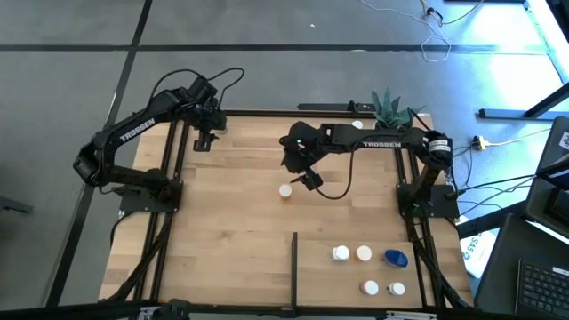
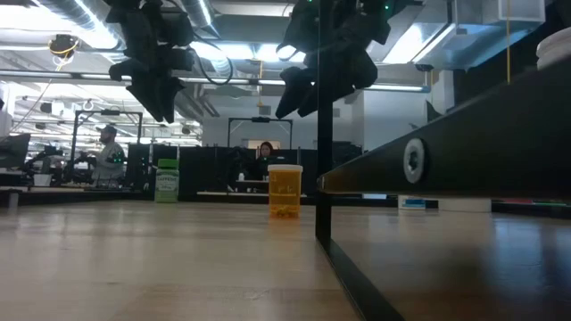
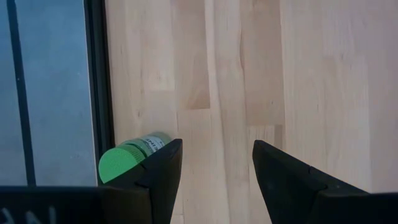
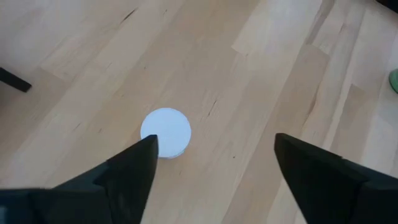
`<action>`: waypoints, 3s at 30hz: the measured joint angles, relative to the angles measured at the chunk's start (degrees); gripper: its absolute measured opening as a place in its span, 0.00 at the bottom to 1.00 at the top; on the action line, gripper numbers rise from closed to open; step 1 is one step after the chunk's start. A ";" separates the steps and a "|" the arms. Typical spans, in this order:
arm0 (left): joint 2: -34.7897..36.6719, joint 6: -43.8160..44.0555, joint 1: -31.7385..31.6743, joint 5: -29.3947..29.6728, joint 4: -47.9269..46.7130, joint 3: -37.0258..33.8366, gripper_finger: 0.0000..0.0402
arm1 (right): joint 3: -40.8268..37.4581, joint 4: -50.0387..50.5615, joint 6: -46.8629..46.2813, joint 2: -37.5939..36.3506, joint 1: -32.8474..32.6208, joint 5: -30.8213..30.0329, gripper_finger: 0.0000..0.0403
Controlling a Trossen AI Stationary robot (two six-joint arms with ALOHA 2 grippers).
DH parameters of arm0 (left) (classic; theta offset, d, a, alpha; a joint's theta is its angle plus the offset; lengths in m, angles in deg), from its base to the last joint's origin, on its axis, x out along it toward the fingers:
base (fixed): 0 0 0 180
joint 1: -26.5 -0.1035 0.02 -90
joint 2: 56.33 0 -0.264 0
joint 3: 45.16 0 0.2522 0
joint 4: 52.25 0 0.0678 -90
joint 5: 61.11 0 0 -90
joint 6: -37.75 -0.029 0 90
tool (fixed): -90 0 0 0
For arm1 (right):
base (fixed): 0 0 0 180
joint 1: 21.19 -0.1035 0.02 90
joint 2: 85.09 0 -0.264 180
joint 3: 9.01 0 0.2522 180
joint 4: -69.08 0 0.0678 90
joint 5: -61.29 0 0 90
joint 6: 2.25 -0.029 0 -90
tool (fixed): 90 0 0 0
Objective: Pick and place medicine bottles onto shelf by color
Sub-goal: Put the orange pill bottle onto the shelf
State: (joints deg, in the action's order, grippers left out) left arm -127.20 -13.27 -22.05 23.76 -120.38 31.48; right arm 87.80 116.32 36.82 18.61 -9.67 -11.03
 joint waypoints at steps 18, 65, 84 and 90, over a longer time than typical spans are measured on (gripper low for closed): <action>0.02 0.02 0.00 -0.02 0.04 0.00 0.47 | -0.11 -1.92 -13.38 0.99 -3.56 -0.90 0.86; 0.02 0.00 -0.01 -0.02 1.55 0.00 0.47 | -0.11 -3.43 -13.35 14.35 -2.23 1.51 0.82; 0.02 1.91 -0.02 -19.81 1.03 0.00 0.47 | -0.11 -6.45 -16.51 15.67 -2.28 1.49 0.82; 0.02 4.01 0.35 -19.80 0.98 0.00 0.47 | -0.11 -6.39 -17.80 15.67 -2.70 1.43 0.75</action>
State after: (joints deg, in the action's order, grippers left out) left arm -127.18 -9.26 -21.70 3.96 -119.40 31.48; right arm 87.69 109.93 19.01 34.28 -12.36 -9.60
